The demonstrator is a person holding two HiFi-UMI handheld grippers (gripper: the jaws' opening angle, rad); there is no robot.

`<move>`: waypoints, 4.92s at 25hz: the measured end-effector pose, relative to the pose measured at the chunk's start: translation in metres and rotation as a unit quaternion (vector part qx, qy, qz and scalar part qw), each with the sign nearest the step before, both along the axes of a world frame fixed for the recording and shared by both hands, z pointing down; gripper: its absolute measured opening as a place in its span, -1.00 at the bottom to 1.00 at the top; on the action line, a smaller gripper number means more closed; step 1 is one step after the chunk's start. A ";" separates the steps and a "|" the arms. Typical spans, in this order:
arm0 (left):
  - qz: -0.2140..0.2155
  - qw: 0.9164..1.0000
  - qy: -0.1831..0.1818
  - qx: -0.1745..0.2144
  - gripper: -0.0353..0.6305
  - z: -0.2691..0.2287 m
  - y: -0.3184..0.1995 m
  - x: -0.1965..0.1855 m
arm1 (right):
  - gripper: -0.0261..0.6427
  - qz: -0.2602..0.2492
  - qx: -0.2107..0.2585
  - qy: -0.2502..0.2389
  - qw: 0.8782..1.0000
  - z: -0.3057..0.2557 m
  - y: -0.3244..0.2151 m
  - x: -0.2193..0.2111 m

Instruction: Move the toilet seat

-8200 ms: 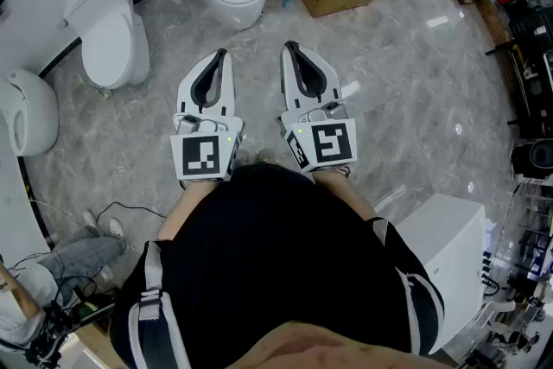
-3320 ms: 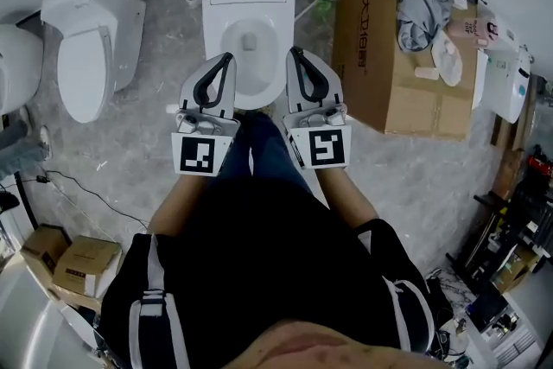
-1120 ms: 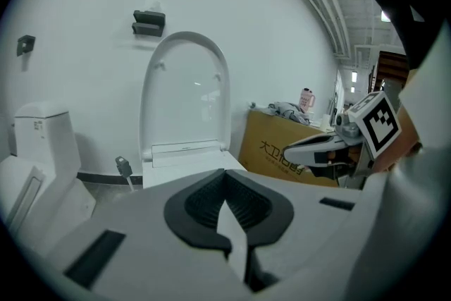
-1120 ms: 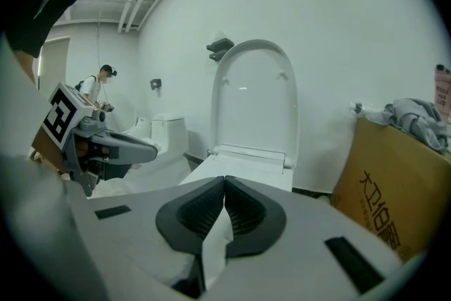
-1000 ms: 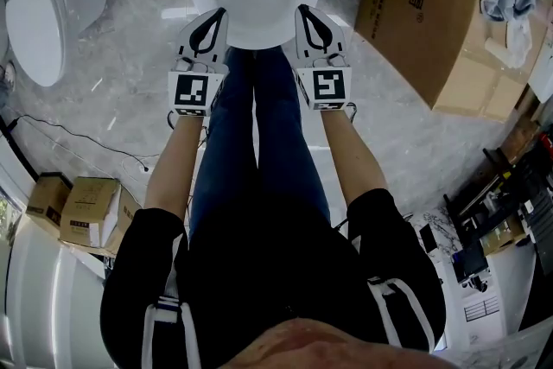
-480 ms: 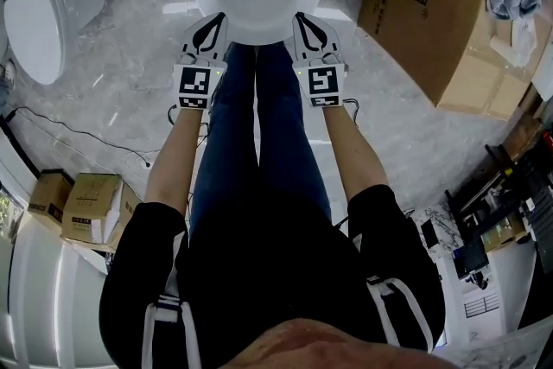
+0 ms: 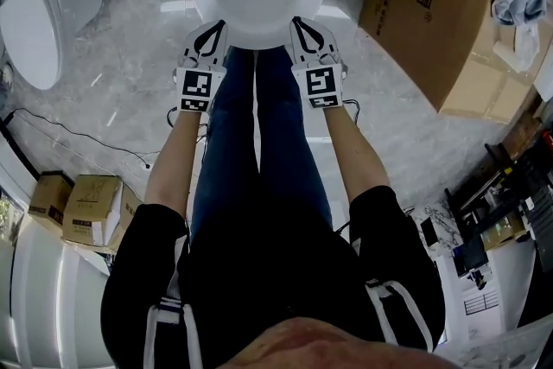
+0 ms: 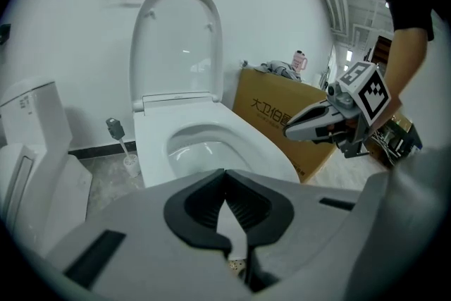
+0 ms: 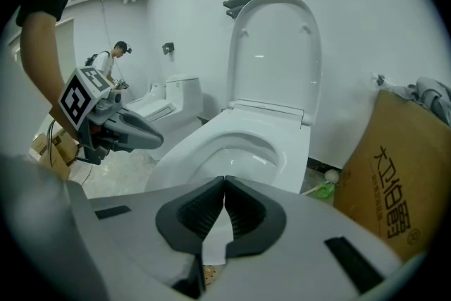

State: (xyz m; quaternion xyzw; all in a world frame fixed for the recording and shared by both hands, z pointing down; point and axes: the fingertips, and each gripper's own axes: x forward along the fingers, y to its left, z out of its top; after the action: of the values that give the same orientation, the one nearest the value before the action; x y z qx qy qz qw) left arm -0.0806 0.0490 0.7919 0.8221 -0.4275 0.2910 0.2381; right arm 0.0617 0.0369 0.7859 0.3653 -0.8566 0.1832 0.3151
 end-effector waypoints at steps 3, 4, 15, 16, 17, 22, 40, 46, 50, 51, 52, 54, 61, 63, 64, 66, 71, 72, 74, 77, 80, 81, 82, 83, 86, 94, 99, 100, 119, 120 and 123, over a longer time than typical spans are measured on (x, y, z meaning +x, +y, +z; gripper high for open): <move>0.012 1.000 -0.008 -0.008 -0.87 0.008 0.007 0.002 | -0.86 -0.008 -0.012 0.003 1.000 0.009 0.008 0.003; 0.017 1.000 -0.010 -0.009 -0.87 0.011 0.008 0.003 | -0.86 -0.010 -0.016 0.006 1.000 0.013 0.009 0.005; 0.063 0.997 -0.036 -0.028 -0.87 0.036 0.020 0.008 | -0.73 -0.029 -0.075 0.045 0.996 0.041 0.024 0.010; 0.067 0.997 -0.037 -0.030 -0.87 0.038 0.021 0.008 | -0.71 -0.035 -0.077 0.048 0.995 0.043 0.027 0.009; 0.071 0.996 -0.038 -0.032 -0.87 0.040 0.023 0.009 | -0.71 -0.042 -0.078 0.052 0.995 0.045 0.029 0.008; 0.096 0.993 -0.050 -0.053 -0.73 0.051 0.037 0.008 | -0.55 -0.095 -0.072 0.080 0.990 0.052 0.043 0.002; 0.364 0.910 -0.194 -0.038 0.03 0.088 0.078 0.020 | -0.10 -0.319 0.001 0.245 0.916 0.090 0.084 0.007; 0.416 0.876 -0.244 -0.027 0.05 0.096 0.081 0.026 | -0.09 -0.353 0.040 0.285 0.890 0.092 0.084 0.003; 0.432 0.860 -0.270 -0.025 0.05 0.101 0.085 0.027 | -0.09 -0.381 0.058 0.302 0.872 0.090 0.087 -0.001; 0.431 0.859 -0.276 -0.023 0.05 0.101 0.084 0.026 | -0.09 -0.387 0.059 0.305 0.868 0.089 0.087 -0.001; 0.433 0.855 -0.284 -0.020 0.05 0.102 0.084 0.026 | -0.09 -0.393 0.059 0.307 0.865 0.088 0.087 -0.002; 0.446 0.842 -0.302 -0.011 0.05 0.104 0.085 0.025 | -0.09 -0.401 0.059 0.309 0.860 0.087 0.088 -0.001; 0.465 0.825 -0.321 0.003 -0.07 0.105 0.084 0.025 | -0.09 -0.426 0.065 0.306 0.849 0.095 0.097 -0.008; 0.469 0.823 -0.321 0.009 -0.12 0.100 0.082 0.027 | -0.09 -0.421 0.063 0.306 0.852 0.093 0.097 -0.011; 0.469 0.823 -0.321 0.010 -0.13 0.098 0.082 0.027 | -0.09 -0.419 0.063 0.306 0.853 0.093 0.097 -0.012; 0.468 0.822 -0.324 0.011 -0.15 0.096 0.083 0.025 | -0.09 -0.415 0.064 0.307 0.854 0.091 0.097 -0.013; 0.464 0.827 -0.318 0.011 -0.18 0.084 0.084 0.024 | -0.09 -0.418 0.075 0.313 0.849 0.086 0.098 -0.009; 0.461 0.830 -0.315 0.012 -0.19 0.080 0.085 0.024 | -0.09 -0.420 0.081 0.318 0.846 0.085 0.098 -0.008; 0.455 0.834 -0.312 0.013 -0.21 0.074 0.085 0.023 | -0.09 -0.421 0.092 0.328 0.841 0.083 0.098 -0.005; 0.448 0.840 -0.305 0.017 -0.24 0.064 0.085 0.024 | -0.09 -0.414 0.096 0.339 0.839 0.079 0.095 0.000; 0.448 0.843 -0.298 0.018 -0.25 0.057 0.085 0.024 | -0.08 -0.420 0.115 0.359 0.825 0.078 0.087 0.004; 0.449 0.843 -0.297 0.017 -0.27 0.056 0.086 0.024 | -0.07 -0.426 0.126 0.364 0.818 0.077 0.085 0.004; 0.449 0.843 -0.296 0.017 -0.29 0.055 0.086 0.024 | -0.07 -0.431 0.139 0.367 0.813 0.075 0.083 0.003; 0.449 0.844 -0.295 0.017 -0.30 0.053 0.086 0.024 | -0.07 -0.433 0.152 0.368 0.808 0.072 0.081 0.002; 0.441 0.849 -0.291 0.017 -0.30 0.047 0.086 0.022 | -0.11 -0.428 0.166 0.348 0.818 0.065 0.084 -0.001; 0.415 0.862 -0.289 0.037 -0.22 0.029 0.084 0.021 | -0.26 -0.430 0.175 0.326 0.824 0.037 0.085 -0.001; 0.424 0.845 -0.321 0.063 -0.05 0.017 0.077 0.023 | -0.29 -0.421 0.175 0.313 0.833 0.014 0.081 0.001; 0.426 0.840 -0.329 0.072 -0.05 0.014 0.076 0.023 | -0.29 -0.418 0.172 0.311 0.836 0.009 0.080 0.001; 0.419 0.814 -0.371 0.155 -0.35 -0.077 0.036 0.045 | -0.40 -0.368 0.161 0.305 0.863 -0.088 0.050 0.001; 0.420 0.814 -0.371 0.151 -0.35 -0.080 0.035 0.044 | -0.40 -0.365 0.162 0.307 0.864 -0.092 0.048 0.001; 0.420 0.818 -0.369 0.137 -0.36 -0.085 0.034 0.043 | -0.39 -0.360 0.165 0.315 0.863 -0.101 0.045 0.001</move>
State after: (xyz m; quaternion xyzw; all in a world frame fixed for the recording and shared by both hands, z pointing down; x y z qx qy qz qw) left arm -0.0373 0.0830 0.7071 0.7769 -0.1320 0.5830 -0.1979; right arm 0.0625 0.0815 0.6853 0.1161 -0.8014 -0.2114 0.5474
